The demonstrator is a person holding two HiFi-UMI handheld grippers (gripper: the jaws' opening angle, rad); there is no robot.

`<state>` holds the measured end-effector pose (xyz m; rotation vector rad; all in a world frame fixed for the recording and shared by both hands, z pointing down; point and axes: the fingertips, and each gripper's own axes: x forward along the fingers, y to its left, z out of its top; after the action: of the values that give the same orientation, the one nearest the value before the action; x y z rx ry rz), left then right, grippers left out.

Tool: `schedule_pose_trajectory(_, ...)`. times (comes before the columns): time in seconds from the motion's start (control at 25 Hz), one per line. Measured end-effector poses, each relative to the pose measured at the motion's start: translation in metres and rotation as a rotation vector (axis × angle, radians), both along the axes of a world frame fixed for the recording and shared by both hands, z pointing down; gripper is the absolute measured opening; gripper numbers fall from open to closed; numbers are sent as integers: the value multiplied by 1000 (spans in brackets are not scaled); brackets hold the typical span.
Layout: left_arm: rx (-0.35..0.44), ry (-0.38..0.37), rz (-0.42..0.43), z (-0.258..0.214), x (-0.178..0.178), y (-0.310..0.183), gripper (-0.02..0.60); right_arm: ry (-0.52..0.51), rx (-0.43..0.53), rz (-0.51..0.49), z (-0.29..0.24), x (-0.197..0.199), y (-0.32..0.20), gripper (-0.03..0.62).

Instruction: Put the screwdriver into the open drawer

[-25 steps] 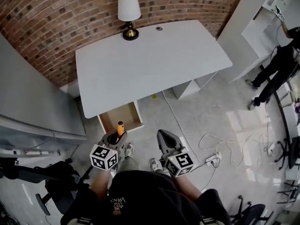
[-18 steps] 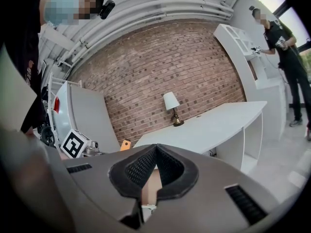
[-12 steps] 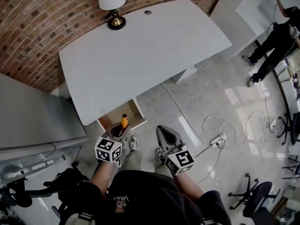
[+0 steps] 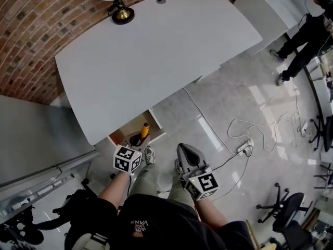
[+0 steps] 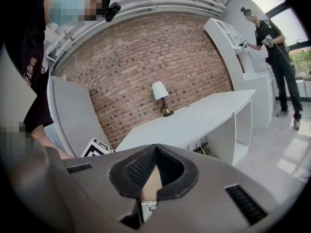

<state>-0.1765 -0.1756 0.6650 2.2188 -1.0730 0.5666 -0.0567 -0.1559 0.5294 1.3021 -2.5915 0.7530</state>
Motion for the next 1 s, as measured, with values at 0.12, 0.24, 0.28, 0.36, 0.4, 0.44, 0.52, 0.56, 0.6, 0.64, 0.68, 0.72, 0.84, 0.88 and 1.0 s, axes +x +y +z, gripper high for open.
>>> schedule_pose_trajectory(0.12, -24, -7, 16, 24, 3, -9, 78, -5, -21, 22, 10, -1, -1, -5)
schedule_pose_trajectory(0.24, -51, -29, 48, 51, 6, -15, 78, -7, -34, 36, 19, 0, -1, -5)
schedule_pose_trajectory(0.28, -62, -34, 54, 59, 6, -17, 78, -4, -39, 38, 22, 0, 0, -5)
schedule_pose_trajectory(0.36, -89, -44, 54, 77, 3, -21, 78, 0, -48, 41, 29, 1, -1, -5)
schedule_pose_trajectory(0.4, -104, -47, 50, 86, 1, -24, 78, 2, -53, 42, 34, 1, -1, -5)
schedule_pose_trajectory(0.44, -118, -50, 45, 94, 0, -26, 78, 3, -59, 43, 38, 1, -2, -5)
schedule_pose_trajectory(0.52, -146, -53, 33, 110, -4, -30, 78, 2, -73, 48, 46, 2, -4, -5)
schedule_pose_trajectory(0.56, -159, -53, 27, 117, -5, -31, 78, 1, -80, 50, 50, 3, -4, -5)
schedule_pose_trajectory(0.6, -173, -54, 21, 124, -6, -33, 78, 0, -84, 52, 53, 4, -5, -5)
schedule_pose_trajectory(0.64, -187, -55, 16, 131, -7, -34, 78, 0, -87, 53, 57, 4, -6, -5)
schedule_pose_trajectory(0.68, -201, -57, 12, 138, -9, -35, 78, 0, -89, 54, 60, 4, -6, -5)
schedule_pose_trajectory(0.72, -216, -60, 7, 145, -10, -35, 78, -1, -93, 55, 64, 5, -7, -5)
schedule_pose_trajectory(0.84, -261, -70, -21, 166, -16, -39, 78, -7, -106, 58, 74, 5, -9, -5)
schedule_pose_trajectory(0.88, -275, -73, -35, 173, -17, -41, 78, -10, -107, 56, 77, 4, -9, -5)
schedule_pose_trajectory(1.0, -308, -77, -59, 190, -20, -45, 78, -10, -98, 44, 81, 2, -11, -5)
